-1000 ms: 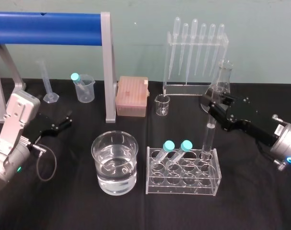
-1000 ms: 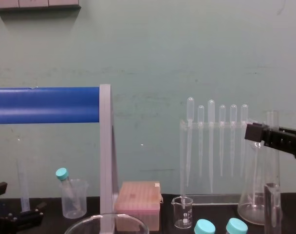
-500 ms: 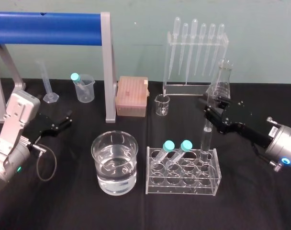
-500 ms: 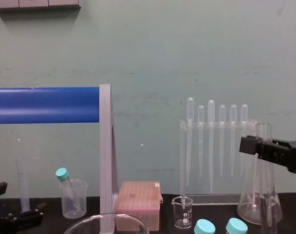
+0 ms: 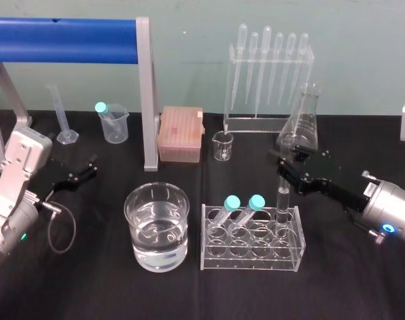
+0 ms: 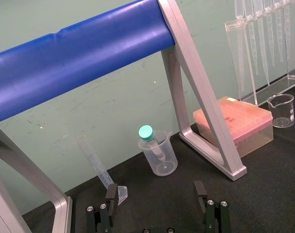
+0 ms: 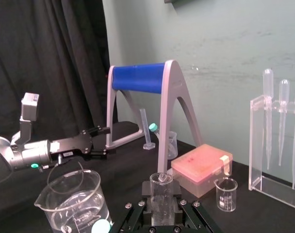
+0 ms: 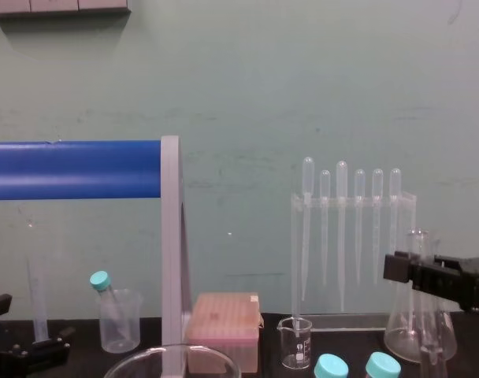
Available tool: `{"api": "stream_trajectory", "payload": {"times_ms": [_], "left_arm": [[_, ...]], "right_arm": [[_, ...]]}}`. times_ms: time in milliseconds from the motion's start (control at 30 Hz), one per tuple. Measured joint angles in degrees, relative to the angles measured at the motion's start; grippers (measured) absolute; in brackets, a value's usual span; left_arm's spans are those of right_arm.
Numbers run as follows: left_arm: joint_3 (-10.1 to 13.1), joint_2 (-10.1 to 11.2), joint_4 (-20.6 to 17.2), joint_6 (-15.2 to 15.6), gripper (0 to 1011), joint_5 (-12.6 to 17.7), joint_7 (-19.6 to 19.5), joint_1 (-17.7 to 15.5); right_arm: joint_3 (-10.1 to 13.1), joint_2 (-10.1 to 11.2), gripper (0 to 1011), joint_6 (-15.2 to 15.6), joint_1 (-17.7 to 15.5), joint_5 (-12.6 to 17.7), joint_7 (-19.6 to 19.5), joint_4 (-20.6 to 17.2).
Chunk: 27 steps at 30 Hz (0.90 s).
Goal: Hold the test tube with one hand and immerse one end into the beaker, then return it to the test tube rack.
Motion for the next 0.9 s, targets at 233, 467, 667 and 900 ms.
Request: {"api": "stream_trajectory", "payload": {"times_ms": [233,467,667,900], "left_arm": [[0.00,0.00,0.00,0.00,1000,0.00,0.00,0.00],[0.00,0.00,0.00,0.00,1000,0.00,0.00,0.00],[0.00,0.00,0.00,0.00,1000,0.00,0.00,0.00],[0.00,0.00,0.00,0.00,1000,0.00,0.00,0.00]], "right_arm": [[-0.65,-0.16,224,0.80,0.49,-0.53,-0.10,1.14],[-0.83,-0.19,224,1.03,0.60,-0.74,-0.22,1.29],[-0.76,-0.17,224,0.99,0.59,-0.68,-0.21,1.24],[-0.72,-0.14,224,0.91,0.56,-0.63,-0.20,1.20]]}}
